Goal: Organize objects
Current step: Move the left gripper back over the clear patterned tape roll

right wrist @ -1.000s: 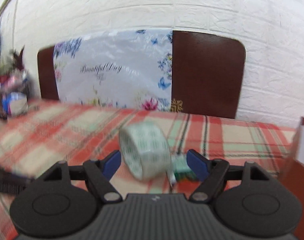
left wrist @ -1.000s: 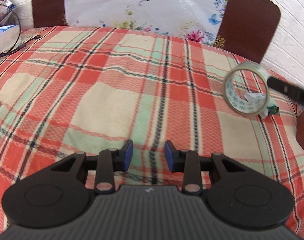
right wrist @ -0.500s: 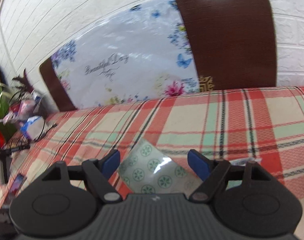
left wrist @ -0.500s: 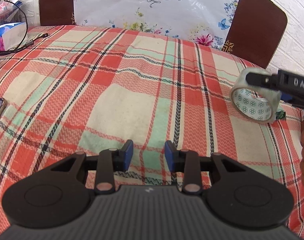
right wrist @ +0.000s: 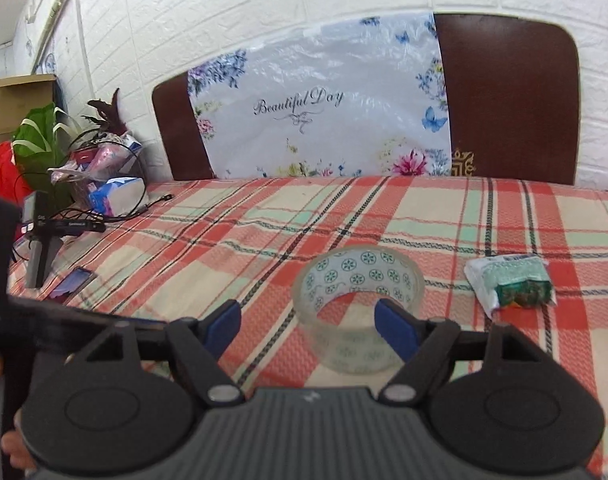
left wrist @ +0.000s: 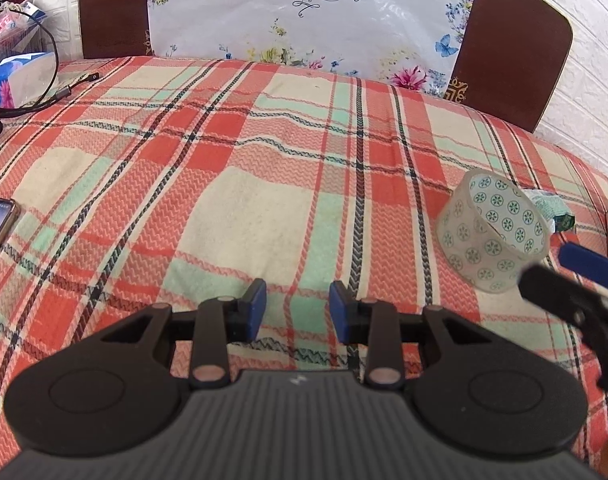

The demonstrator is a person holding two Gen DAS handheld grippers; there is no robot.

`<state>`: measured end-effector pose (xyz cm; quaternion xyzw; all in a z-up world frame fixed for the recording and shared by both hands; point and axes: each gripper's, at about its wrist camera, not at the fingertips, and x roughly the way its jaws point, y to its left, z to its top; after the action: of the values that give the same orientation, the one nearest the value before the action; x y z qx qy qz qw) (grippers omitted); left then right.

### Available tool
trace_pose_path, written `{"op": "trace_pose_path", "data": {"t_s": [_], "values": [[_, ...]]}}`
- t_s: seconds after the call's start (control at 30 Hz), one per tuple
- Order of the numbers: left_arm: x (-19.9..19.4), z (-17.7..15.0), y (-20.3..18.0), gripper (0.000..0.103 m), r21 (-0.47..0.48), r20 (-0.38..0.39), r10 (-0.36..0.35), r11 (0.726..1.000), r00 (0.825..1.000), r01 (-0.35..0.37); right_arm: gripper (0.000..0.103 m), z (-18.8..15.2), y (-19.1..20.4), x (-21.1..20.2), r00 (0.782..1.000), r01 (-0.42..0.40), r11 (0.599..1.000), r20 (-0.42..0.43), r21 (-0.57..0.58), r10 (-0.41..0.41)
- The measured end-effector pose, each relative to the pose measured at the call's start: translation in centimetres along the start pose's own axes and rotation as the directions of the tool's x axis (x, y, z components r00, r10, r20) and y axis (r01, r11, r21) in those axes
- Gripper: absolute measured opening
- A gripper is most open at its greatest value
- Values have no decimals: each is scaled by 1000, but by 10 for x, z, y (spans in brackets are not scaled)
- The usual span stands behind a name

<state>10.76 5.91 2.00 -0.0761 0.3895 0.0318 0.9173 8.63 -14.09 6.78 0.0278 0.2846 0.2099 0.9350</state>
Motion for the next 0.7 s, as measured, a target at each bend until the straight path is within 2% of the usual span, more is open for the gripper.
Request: {"op": "trace_pose_path", "data": {"t_s": [0.17,0.4,0.5,0.6,0.7], "values": [[-1,-5,-3,37,17,20,11,1000,1000,-11,77,-21,2,-13,999,45,999,-16,-30,-46],[0,-11,-8,40,53,58,33,998,998,-36,77,-50,-12,-3,976,194,981,-95,-32,-196],[0,-20,-9,45,75,119,25,997,993,-34,82,-56,-15,-7,980,186,982,-73,-20,-187],[1,-38,-11,48,134,233,10,990,972,-42,84,-58,-10,-7,977,199,979,-65,-44,-201],[1,-34,-6,49,109,231,-12,994,973,-14,85,-59,-8,-8,976,209,976,-57,-54,-212]]}}
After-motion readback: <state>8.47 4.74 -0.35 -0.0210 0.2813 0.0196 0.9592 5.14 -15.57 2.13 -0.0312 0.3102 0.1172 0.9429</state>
